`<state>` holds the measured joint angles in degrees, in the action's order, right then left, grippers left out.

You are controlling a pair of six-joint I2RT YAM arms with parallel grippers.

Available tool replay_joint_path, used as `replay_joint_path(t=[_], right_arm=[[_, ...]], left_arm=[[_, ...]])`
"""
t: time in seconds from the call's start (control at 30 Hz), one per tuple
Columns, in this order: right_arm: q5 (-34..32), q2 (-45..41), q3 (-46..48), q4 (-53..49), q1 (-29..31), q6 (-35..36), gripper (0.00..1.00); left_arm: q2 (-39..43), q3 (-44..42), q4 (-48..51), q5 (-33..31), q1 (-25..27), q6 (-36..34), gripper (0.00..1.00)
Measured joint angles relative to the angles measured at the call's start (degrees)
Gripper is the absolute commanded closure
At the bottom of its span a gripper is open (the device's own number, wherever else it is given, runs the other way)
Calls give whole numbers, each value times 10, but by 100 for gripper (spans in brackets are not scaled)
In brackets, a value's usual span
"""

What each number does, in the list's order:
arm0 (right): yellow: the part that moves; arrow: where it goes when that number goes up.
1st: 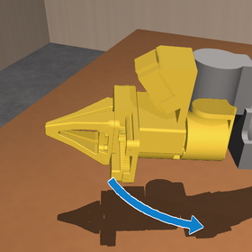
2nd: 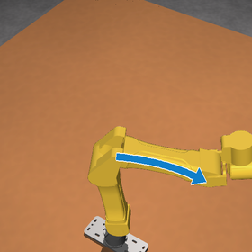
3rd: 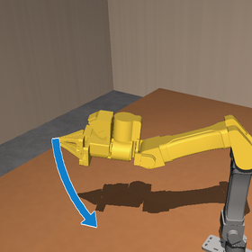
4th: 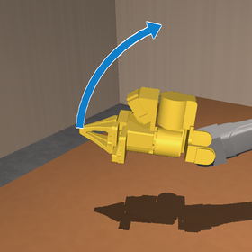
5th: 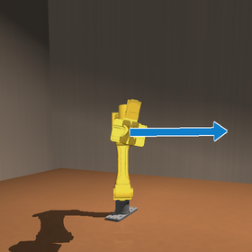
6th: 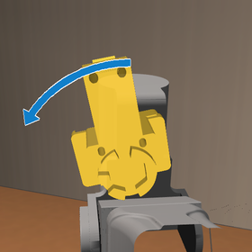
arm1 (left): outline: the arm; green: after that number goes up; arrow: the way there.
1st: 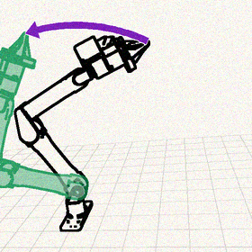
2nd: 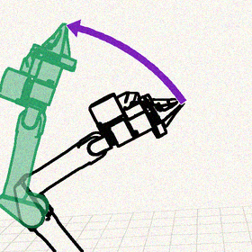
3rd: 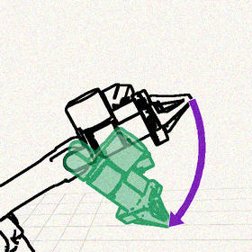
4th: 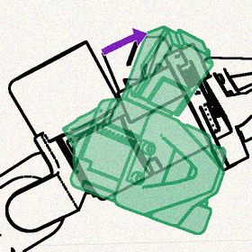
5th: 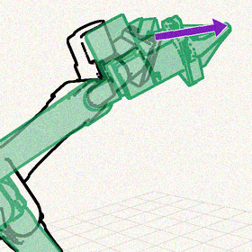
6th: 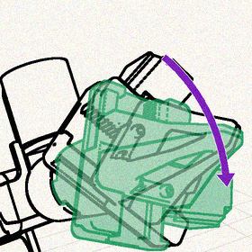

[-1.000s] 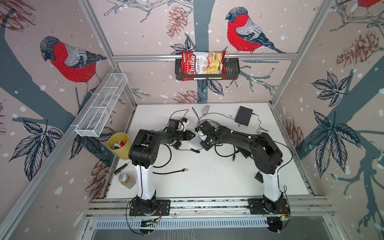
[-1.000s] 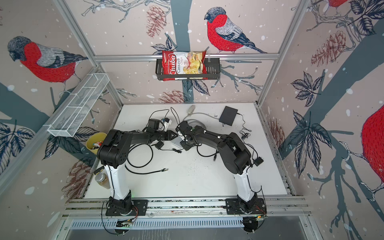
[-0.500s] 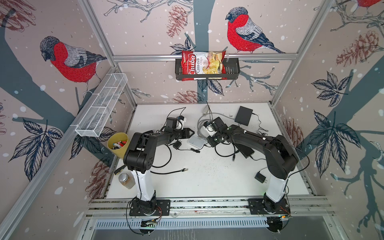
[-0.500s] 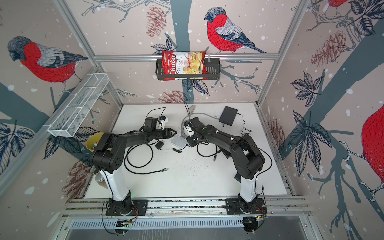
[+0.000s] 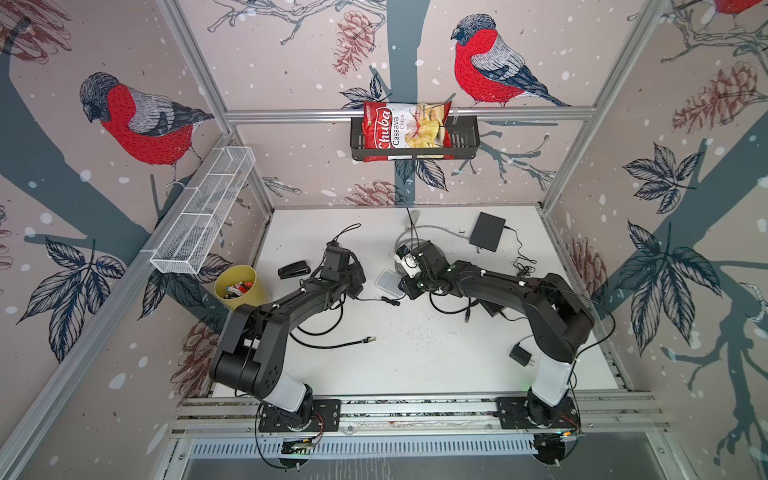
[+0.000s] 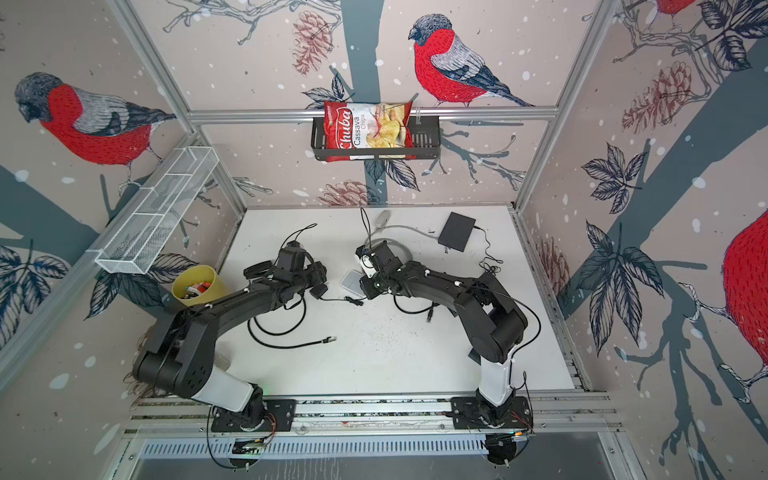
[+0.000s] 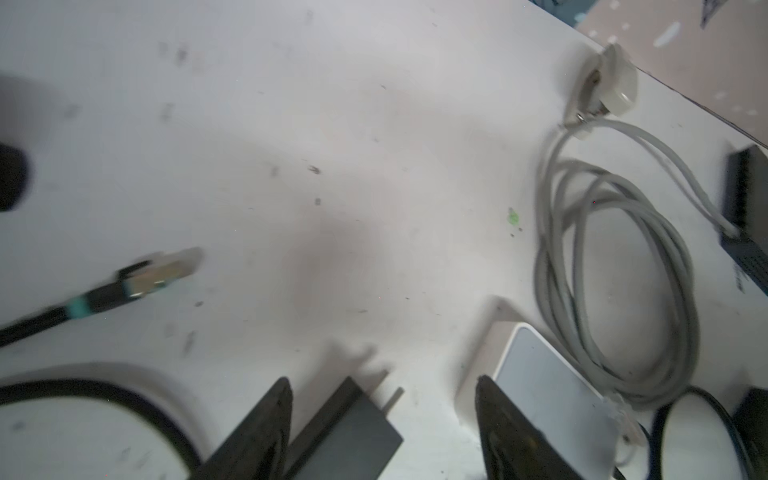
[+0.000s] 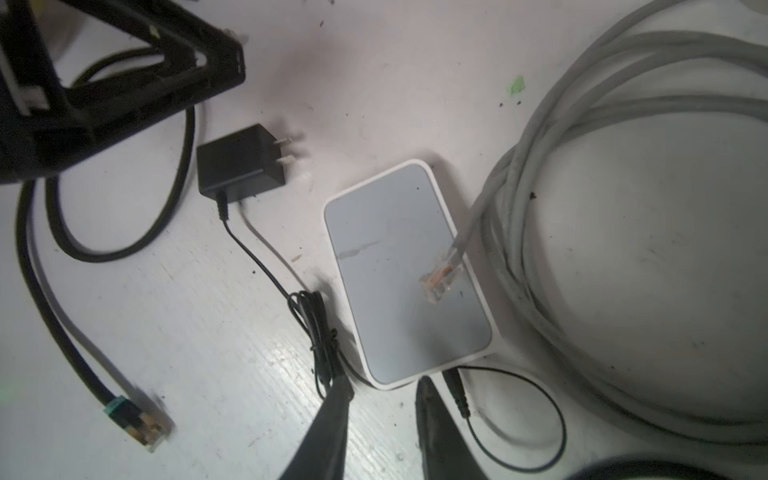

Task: Insert the plug into the switch port
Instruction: 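Open right gripper off the plug while left gripper moves to the black ethernet cable, then grasp the green-collared plug of the black ethernet cable with left gripper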

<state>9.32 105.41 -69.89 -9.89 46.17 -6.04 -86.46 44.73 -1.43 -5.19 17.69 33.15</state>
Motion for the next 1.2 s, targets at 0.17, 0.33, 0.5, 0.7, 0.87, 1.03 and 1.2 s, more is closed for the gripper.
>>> replay_joint_path(t=[0.17, 0.33, 0.5, 0.7, 0.87, 1.03, 1.2], right_arm=[[-7, -2, 7, 11, 0, -4, 70], [-15, -3, 21, 19, -7, -4, 70], [-14, -23, 48, 26, -42, -10, 70], [-11, -46, 66, 35, -66, -12, 70], [-6, -62, 88, 38, -89, -12, 70], [0, -68, 96, 38, -97, -12, 70], [2, -68, 96, 38, -100, -12, 70]], left_arm=[[33, -13, 83, -63, 7, 28, 46], [98, -16, 161, -57, 88, 7, 48], [150, -29, 246, -41, 165, 6, 47], [146, -46, 316, -42, 253, 49, 45], [139, -77, 337, -36, 280, 75, 45], [140, -93, 343, -24, 292, 79, 44], [114, -93, 341, -28, 294, 70, 44]])
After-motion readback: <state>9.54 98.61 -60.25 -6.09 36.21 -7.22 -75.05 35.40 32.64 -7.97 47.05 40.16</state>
